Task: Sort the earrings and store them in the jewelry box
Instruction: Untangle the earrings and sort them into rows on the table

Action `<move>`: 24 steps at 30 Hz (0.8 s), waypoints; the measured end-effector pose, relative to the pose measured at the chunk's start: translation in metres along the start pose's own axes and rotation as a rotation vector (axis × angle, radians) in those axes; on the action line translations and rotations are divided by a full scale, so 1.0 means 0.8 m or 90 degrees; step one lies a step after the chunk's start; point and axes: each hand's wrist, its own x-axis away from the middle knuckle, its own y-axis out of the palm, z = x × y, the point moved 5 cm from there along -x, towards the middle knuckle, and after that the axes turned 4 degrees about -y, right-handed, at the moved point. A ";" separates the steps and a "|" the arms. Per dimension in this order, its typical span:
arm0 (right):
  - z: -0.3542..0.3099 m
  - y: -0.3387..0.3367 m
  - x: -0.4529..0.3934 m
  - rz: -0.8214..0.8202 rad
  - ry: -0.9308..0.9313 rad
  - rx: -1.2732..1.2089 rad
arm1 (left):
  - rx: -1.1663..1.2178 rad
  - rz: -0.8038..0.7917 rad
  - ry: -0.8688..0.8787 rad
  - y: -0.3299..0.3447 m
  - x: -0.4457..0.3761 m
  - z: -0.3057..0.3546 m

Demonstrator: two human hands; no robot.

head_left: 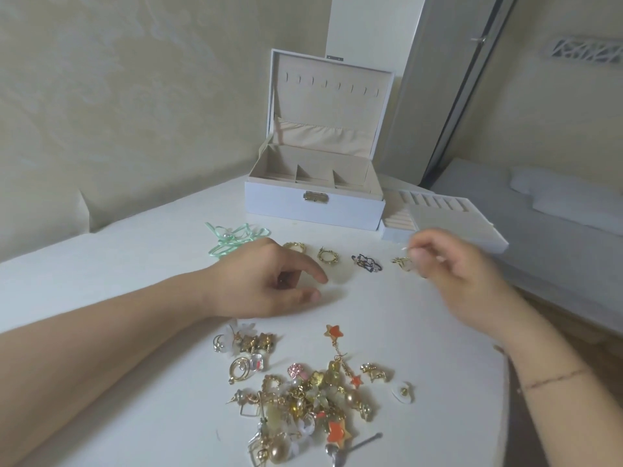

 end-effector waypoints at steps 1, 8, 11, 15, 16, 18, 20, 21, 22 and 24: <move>0.019 -0.018 0.002 0.051 0.044 0.002 | -0.021 -0.007 0.001 0.003 0.000 -0.002; 0.103 -0.057 0.035 0.087 0.232 0.340 | -0.059 0.005 0.022 0.006 0.002 -0.003; 0.108 -0.052 0.037 0.071 0.252 0.375 | -0.067 0.003 0.023 0.006 0.002 -0.002; 0.100 -0.048 0.034 0.071 0.236 0.344 | -0.075 0.000 0.023 0.006 0.001 -0.002; 0.100 -0.048 0.033 0.072 0.237 0.326 | -0.075 -0.002 0.025 0.006 0.001 -0.001; 0.102 -0.050 0.034 0.077 0.247 0.298 | -0.069 -0.007 0.030 0.007 0.002 0.000; 0.105 -0.052 0.034 0.081 0.250 0.271 | -0.055 -0.009 0.031 0.006 0.002 0.000; 0.105 -0.052 0.034 0.086 0.246 0.249 | -0.048 -0.008 0.030 0.006 0.002 0.000; 0.104 -0.051 0.033 0.091 0.238 0.232 | -0.045 -0.007 0.030 0.006 0.002 -0.001; 0.103 -0.045 0.031 0.083 0.218 0.225 | -0.043 -0.004 0.030 0.006 0.002 -0.002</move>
